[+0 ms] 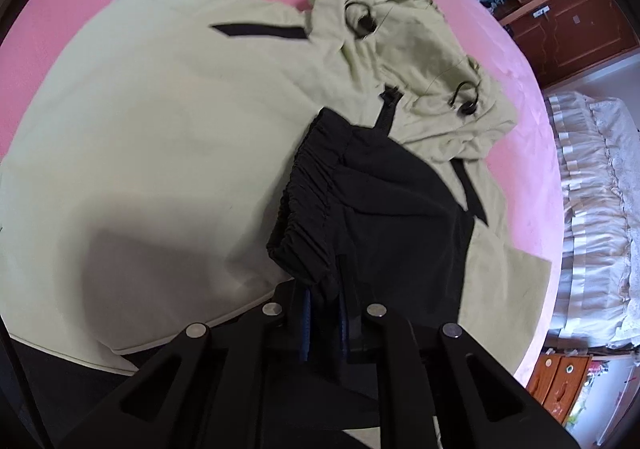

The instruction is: Fold large clothes

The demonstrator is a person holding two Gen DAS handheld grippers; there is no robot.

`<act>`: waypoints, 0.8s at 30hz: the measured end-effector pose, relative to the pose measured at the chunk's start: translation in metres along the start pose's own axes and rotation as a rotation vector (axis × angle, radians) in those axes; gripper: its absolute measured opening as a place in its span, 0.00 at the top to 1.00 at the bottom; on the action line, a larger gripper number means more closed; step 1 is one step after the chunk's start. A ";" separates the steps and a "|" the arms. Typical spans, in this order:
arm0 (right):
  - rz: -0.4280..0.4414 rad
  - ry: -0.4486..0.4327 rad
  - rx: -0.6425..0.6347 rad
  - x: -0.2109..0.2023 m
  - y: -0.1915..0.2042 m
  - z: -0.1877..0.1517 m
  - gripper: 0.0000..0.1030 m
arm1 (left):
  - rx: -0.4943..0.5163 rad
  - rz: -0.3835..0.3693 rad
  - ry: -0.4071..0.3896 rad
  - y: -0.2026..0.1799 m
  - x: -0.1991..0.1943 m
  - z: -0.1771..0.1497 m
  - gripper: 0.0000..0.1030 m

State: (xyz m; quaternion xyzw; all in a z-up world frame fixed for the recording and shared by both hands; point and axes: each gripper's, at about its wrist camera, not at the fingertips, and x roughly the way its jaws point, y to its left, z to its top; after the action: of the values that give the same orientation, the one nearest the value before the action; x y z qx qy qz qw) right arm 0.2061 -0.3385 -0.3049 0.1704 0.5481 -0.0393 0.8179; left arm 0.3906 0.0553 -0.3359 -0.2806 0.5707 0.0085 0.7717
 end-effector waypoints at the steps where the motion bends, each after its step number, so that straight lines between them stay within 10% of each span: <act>1: -0.003 0.000 0.001 0.000 -0.002 0.001 0.62 | 0.004 -0.003 -0.017 -0.005 -0.004 0.001 0.92; 12: 0.005 -0.024 0.048 -0.010 -0.018 -0.002 0.51 | 0.154 -0.110 -0.211 -0.057 -0.078 0.029 0.93; 24: 0.040 -0.074 -0.075 0.013 -0.001 0.024 0.50 | 0.105 -0.191 -0.333 -0.058 -0.132 0.062 0.93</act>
State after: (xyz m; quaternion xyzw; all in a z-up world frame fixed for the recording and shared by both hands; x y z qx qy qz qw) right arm 0.2321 -0.3453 -0.3086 0.1488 0.5149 -0.0088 0.8442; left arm 0.4188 0.0744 -0.1825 -0.2876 0.4054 -0.0484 0.8664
